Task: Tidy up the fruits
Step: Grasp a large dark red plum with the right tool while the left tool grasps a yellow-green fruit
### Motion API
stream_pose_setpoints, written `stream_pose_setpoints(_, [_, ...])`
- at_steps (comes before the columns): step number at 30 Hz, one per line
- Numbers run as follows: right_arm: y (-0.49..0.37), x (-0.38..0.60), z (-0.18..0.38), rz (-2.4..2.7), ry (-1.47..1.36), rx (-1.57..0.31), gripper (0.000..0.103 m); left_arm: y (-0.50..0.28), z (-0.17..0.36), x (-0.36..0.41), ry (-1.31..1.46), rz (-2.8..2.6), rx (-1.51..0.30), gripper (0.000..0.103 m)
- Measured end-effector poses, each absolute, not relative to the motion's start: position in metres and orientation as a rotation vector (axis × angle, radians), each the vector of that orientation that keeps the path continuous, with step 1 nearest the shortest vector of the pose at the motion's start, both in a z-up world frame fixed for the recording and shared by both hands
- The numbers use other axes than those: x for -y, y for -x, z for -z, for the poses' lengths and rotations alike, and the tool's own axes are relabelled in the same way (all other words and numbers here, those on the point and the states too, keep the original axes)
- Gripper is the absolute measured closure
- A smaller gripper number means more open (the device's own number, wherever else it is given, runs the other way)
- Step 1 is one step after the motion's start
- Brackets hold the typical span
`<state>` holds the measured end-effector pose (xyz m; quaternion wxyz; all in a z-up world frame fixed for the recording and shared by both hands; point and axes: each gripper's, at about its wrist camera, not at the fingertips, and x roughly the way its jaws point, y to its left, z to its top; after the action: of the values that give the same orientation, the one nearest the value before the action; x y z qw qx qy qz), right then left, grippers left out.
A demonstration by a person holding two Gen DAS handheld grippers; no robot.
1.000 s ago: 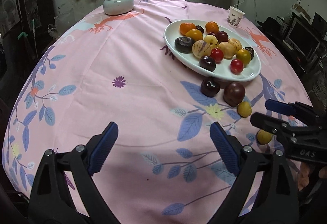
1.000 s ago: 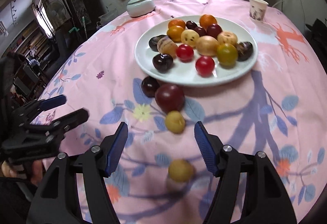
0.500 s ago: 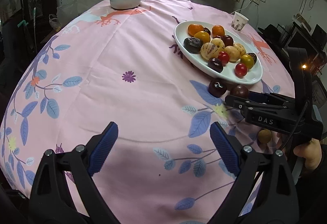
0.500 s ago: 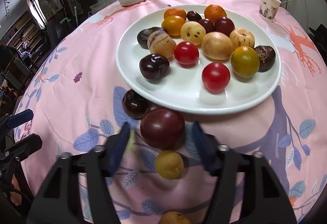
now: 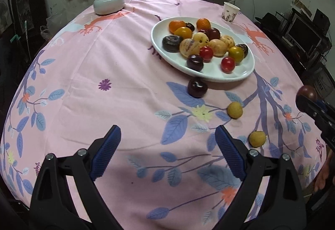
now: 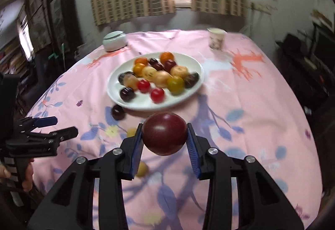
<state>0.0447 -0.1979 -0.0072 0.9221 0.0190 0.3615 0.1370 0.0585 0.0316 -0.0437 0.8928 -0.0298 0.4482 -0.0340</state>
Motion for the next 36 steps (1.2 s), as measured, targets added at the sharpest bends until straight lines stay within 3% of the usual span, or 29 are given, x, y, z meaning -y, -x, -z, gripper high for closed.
stream_pose_setpoints(9, [-0.018,0.246,0.036,-0.306,-0.182,-0.815,0.063,-0.085,0.057,0.06,-0.04,0.173,-0.938,0.01])
stream_pose_setpoints(17, [-0.012,0.251,0.032,-0.351,-0.185,-0.801,0.063,-0.109,0.08,0.074,-0.039,0.119,-1.002,0.011])
stream_pose_setpoints(19, [-0.013,0.25,0.031,-0.359,-0.186,-0.802,0.063,-0.112,0.084,0.073,-0.037,0.103,-1.005,0.018])
stream_pose_setpoints(21, [-0.014,0.249,0.031,-0.367,-0.189,-0.805,0.063,-0.117,0.091,0.072,-0.04,0.1,-1.035,0.033])
stream_pose_setpoints(25, [-0.016,0.245,0.033,-0.374,-0.194,-0.818,0.063,-0.115,0.091,0.074,-0.056,0.101,-1.002,0.043])
stream_pose_setpoints(27, [-0.019,0.243,0.036,-0.374,-0.195,-0.828,0.063,-0.114,0.089,0.074,-0.052,0.125,-0.991,0.076])
stream_pose_setpoints(36, [-0.029,0.224,0.042,-0.385,-0.179,-0.868,0.063,-0.101,0.084,0.059,0.004,0.164,-0.998,0.076])
